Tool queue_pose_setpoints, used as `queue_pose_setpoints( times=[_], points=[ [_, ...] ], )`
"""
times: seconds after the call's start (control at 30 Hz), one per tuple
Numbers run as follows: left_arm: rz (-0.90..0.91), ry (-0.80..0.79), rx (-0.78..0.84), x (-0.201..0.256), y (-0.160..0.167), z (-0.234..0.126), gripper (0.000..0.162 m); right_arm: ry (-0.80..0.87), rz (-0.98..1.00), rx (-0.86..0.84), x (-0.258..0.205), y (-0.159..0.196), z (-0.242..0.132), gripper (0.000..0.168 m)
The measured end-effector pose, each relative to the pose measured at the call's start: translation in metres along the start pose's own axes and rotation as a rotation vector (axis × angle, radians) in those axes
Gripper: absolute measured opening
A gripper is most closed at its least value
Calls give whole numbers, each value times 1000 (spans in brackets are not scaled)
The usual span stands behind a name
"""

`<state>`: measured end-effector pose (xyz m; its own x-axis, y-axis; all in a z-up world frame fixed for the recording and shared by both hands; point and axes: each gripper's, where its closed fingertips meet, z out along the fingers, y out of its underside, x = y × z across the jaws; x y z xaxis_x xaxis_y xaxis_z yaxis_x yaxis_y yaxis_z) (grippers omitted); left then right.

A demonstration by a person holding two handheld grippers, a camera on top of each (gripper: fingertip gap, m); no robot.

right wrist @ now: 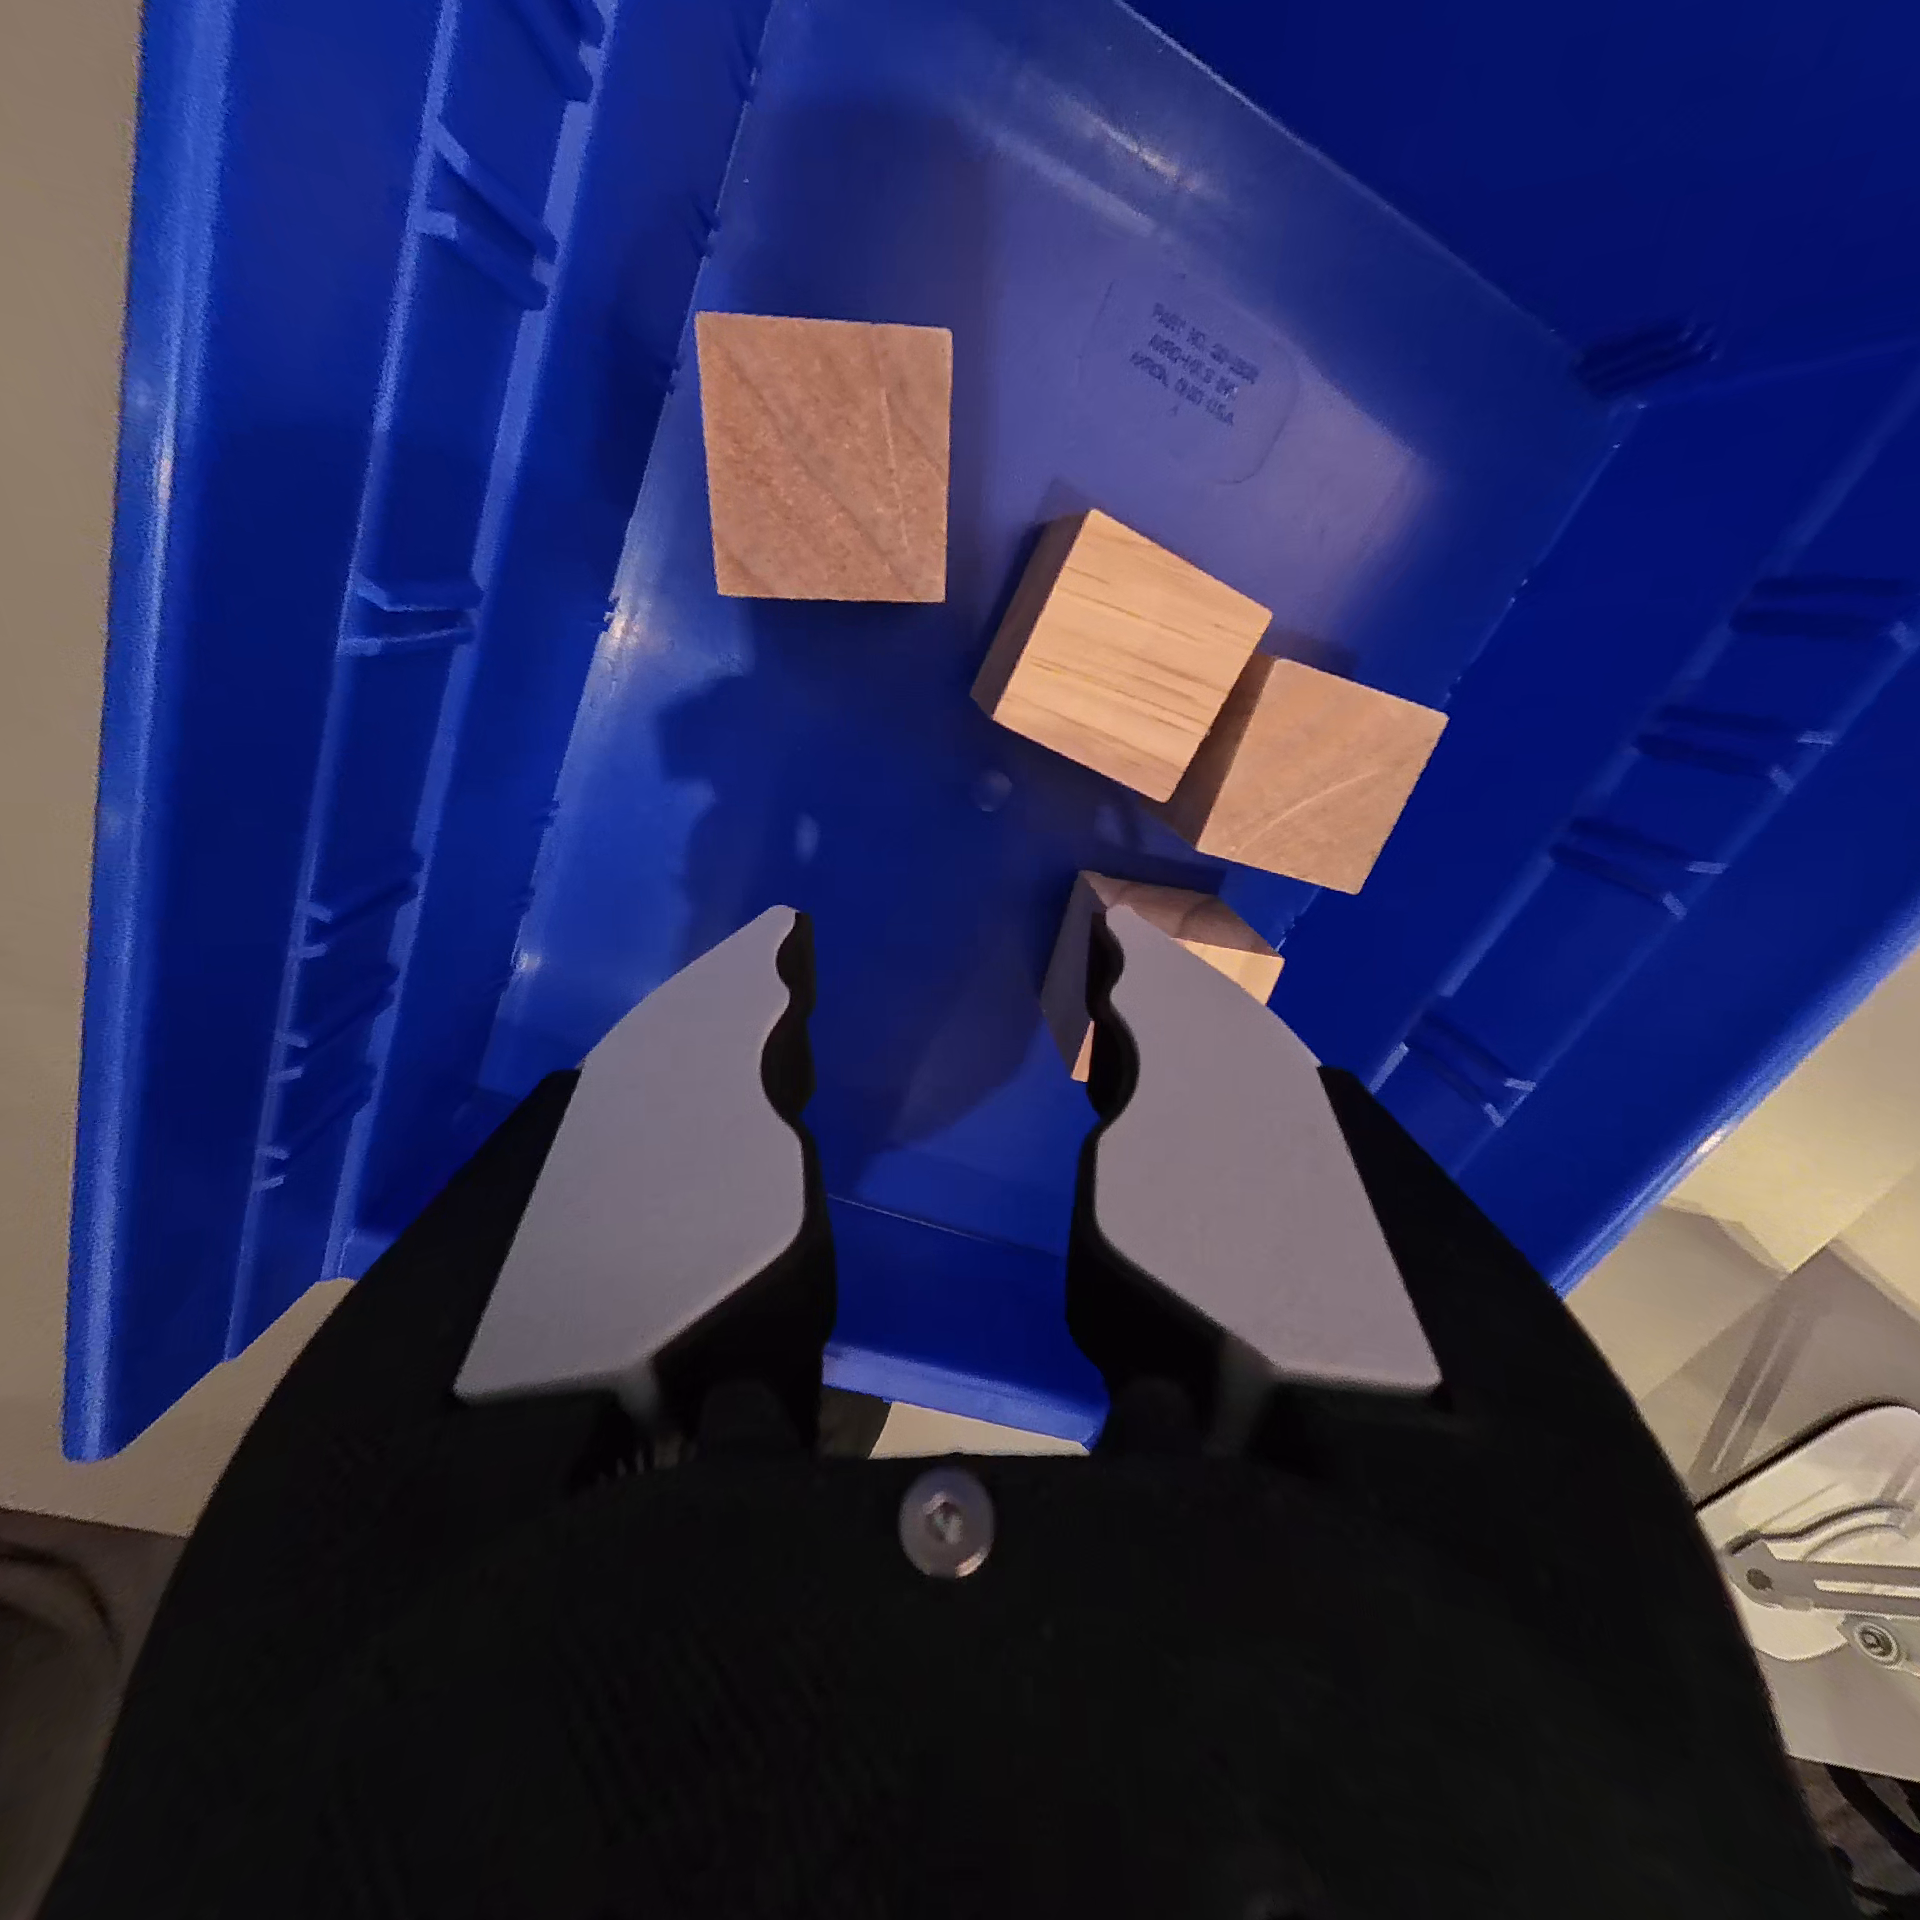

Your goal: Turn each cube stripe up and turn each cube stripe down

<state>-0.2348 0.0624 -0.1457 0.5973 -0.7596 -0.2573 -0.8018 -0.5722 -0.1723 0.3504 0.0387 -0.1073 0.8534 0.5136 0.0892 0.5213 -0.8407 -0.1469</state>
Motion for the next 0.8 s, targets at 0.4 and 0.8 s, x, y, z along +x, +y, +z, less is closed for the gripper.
queue_pose_setpoints(
  times=[0.4,0.8],
  points=[
    [-96,-198,247,-28,-42,-69,48,30,47,113,1,-13,-24,46],
    [-140,648,1151,132,-210,-242,48,-1,-656,1292,-178,-109,-205,81]
  ],
)
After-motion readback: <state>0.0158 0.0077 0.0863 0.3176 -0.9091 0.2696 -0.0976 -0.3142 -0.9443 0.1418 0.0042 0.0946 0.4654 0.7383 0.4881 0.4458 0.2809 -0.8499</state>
